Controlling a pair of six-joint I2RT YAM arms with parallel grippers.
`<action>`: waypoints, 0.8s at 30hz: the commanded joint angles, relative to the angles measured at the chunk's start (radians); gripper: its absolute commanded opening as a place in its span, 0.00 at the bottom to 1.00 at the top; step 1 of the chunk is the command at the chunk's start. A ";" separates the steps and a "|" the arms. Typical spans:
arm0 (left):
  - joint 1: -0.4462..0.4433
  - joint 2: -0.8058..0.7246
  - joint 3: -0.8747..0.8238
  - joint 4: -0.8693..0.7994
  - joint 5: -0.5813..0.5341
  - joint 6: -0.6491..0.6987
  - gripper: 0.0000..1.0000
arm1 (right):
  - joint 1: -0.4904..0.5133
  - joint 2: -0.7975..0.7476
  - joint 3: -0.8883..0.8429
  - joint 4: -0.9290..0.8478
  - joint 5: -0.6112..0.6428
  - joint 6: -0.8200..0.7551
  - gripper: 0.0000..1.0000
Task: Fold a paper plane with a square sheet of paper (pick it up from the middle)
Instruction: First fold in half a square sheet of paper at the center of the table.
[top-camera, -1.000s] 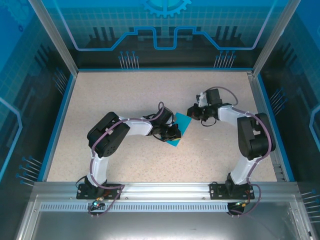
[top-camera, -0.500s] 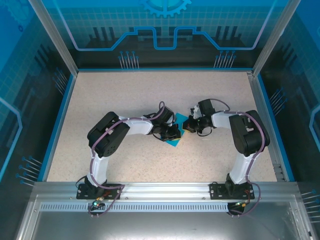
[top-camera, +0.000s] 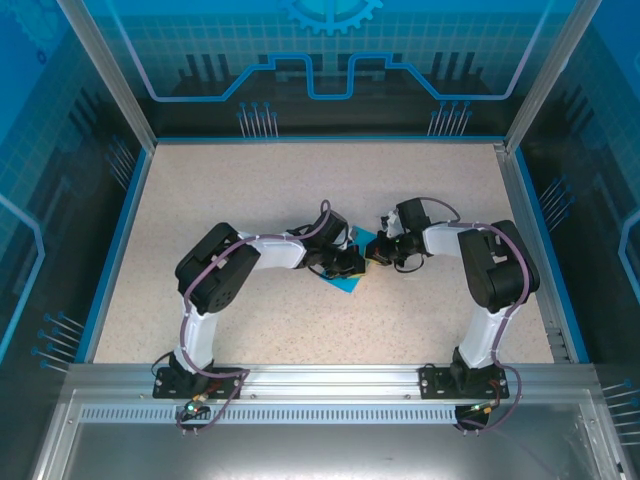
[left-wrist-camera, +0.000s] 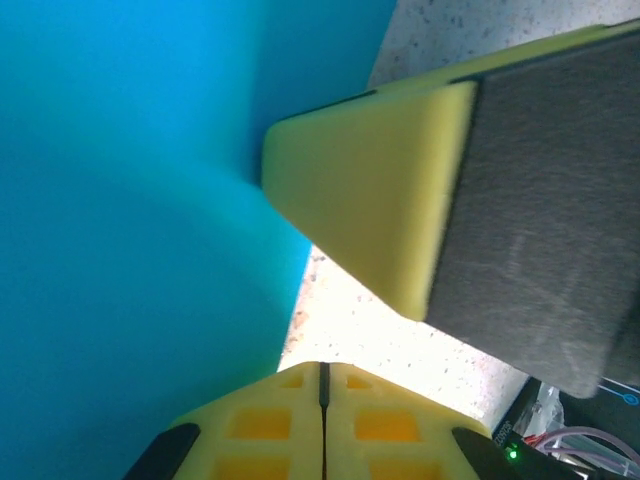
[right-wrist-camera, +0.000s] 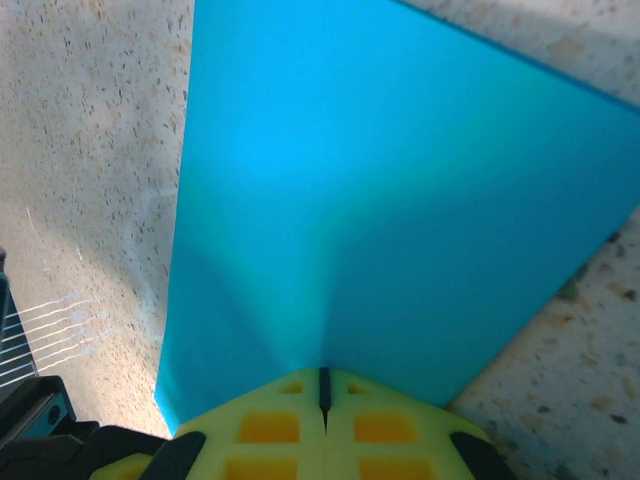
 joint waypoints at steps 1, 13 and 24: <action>0.011 0.022 0.008 -0.042 -0.021 0.024 0.06 | 0.003 0.041 -0.009 -0.026 0.039 -0.010 0.04; -0.002 -0.051 -0.148 -0.091 0.027 0.065 0.06 | 0.003 0.053 0.007 -0.064 0.069 -0.020 0.03; -0.047 -0.105 -0.216 -0.176 0.016 0.119 0.06 | 0.003 0.068 0.011 -0.075 0.080 -0.024 0.03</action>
